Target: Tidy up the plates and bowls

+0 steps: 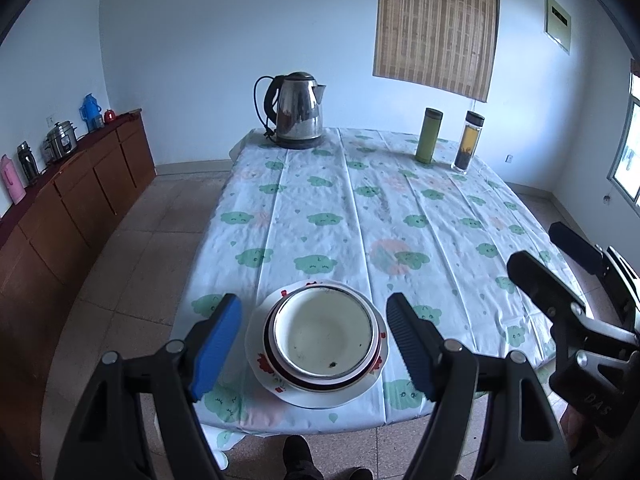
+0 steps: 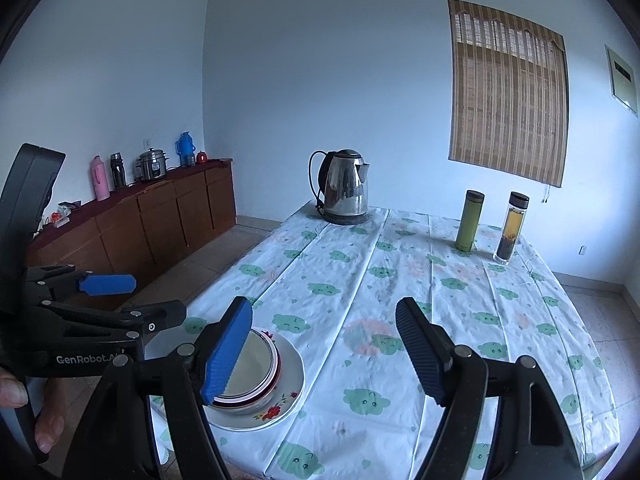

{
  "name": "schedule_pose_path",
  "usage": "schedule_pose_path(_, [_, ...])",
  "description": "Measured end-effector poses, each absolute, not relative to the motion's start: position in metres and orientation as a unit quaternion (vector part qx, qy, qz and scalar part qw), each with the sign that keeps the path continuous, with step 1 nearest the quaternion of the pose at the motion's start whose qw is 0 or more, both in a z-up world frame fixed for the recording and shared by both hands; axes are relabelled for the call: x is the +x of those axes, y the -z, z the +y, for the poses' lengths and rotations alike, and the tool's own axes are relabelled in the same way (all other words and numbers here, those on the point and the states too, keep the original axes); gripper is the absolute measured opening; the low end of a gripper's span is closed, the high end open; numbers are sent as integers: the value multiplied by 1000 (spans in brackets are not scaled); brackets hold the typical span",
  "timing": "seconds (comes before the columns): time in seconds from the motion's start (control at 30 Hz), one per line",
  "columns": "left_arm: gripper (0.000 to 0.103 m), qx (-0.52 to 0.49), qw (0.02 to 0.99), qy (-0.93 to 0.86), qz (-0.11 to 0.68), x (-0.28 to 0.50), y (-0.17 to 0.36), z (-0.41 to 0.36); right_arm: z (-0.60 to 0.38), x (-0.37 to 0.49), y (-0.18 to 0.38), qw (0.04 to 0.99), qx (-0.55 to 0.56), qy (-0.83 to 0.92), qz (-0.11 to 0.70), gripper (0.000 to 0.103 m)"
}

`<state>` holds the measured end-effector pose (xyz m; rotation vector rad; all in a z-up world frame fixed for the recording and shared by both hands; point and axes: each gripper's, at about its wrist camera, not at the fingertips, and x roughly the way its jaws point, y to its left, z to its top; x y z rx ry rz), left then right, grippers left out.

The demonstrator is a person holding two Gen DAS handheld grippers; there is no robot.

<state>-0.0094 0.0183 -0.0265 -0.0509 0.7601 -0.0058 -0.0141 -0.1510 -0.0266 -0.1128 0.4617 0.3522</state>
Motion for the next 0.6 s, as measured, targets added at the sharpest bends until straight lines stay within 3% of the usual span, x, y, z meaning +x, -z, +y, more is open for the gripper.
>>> schedule_pose_path(0.6, [76,-24,927,11,374,-8,27,16,-154,-17,25,959,-54,-168,221,76])
